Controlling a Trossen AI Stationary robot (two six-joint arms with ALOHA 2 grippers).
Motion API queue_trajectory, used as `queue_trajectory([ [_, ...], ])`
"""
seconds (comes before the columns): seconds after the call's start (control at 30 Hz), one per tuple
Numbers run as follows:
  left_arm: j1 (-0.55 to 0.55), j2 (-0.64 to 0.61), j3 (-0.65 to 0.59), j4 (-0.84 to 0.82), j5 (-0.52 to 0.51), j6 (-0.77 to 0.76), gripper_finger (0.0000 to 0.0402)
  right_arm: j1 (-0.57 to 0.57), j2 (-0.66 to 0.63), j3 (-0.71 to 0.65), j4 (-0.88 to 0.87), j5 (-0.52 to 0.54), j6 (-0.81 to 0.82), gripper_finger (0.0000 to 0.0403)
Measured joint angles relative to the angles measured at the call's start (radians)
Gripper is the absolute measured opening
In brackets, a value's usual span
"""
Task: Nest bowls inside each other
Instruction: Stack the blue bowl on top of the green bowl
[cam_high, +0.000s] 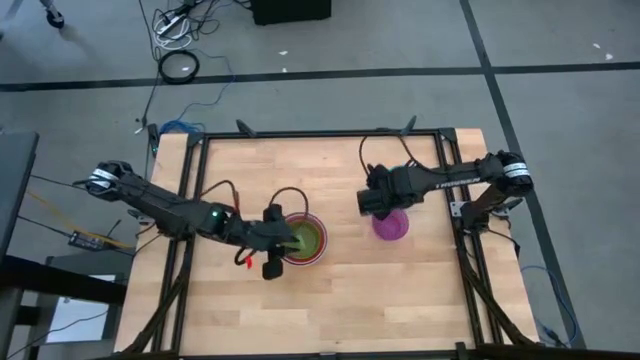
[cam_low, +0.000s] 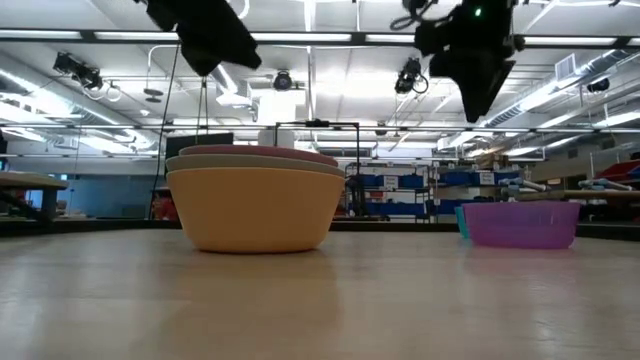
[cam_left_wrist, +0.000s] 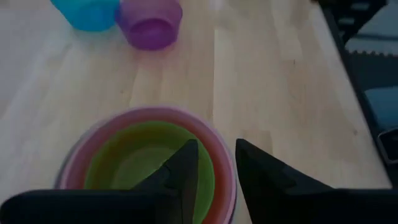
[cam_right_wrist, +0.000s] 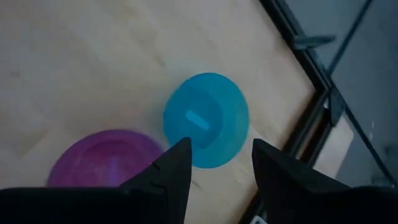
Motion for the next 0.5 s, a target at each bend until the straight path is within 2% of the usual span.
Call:
queue_trajectory([
  [0.17, 0.021, -0.089, 0.000, 0.007, -0.008, 0.001, 0.0117, -0.143, -0.001, -0.064, 0.038, -0.065, -0.046, 0.0156],
  [0.3, 0.024, -0.161, 0.000, 0.009, -0.048, 0.033, 0.0117, -0.247, -0.001, -0.162, 0.225, -0.199, -0.167, 0.0162],
  [0.4, 0.025, -0.203, 0.001, 0.007, -0.072, 0.053, 0.0117, -0.294, 0.000, -0.233, 0.372, -0.240, -0.232, 0.0168],
  [0.5, 0.025, -0.226, 0.001, 0.007, -0.083, 0.055, 0.0117, -0.319, 0.000, -0.281, 0.449, -0.259, -0.250, 0.0171],
])
